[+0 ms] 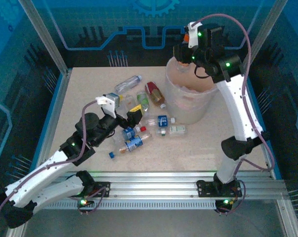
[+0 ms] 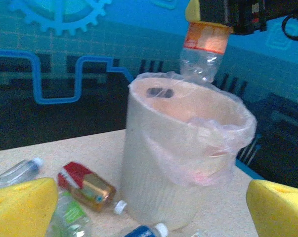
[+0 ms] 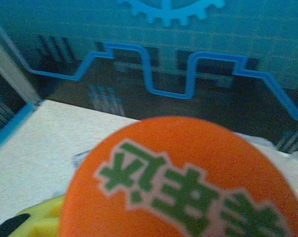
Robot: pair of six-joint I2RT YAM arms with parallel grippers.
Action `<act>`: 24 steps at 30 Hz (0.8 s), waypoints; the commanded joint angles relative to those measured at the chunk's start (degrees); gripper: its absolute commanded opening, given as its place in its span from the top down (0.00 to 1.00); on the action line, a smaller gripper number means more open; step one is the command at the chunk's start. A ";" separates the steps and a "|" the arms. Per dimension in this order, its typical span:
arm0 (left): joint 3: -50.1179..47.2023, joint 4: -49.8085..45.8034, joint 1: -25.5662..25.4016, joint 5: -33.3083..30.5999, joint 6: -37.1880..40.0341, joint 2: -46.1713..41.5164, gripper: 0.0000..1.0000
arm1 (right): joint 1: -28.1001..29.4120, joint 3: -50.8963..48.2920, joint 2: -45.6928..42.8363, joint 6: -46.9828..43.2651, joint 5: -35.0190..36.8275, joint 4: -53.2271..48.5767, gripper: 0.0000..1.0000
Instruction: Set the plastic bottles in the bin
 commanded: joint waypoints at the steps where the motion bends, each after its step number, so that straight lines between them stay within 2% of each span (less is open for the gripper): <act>1: -1.73 -3.38 0.42 -6.59 0.50 -3.13 0.01 | -2.46 5.38 4.87 -1.54 5.90 -6.12 0.65; 7: -3.27 -6.59 0.50 -11.37 -0.42 -5.43 0.01 | -5.45 5.35 9.92 1.06 4.97 -11.90 0.63; 16: -2.52 -12.31 0.59 -17.62 -3.53 -3.31 0.01 | -6.75 0.55 14.76 2.39 3.15 -17.96 0.59; 24: -0.82 -17.05 0.67 -18.48 -4.62 0.38 0.01 | -7.65 -1.64 18.49 3.28 1.40 -20.18 0.55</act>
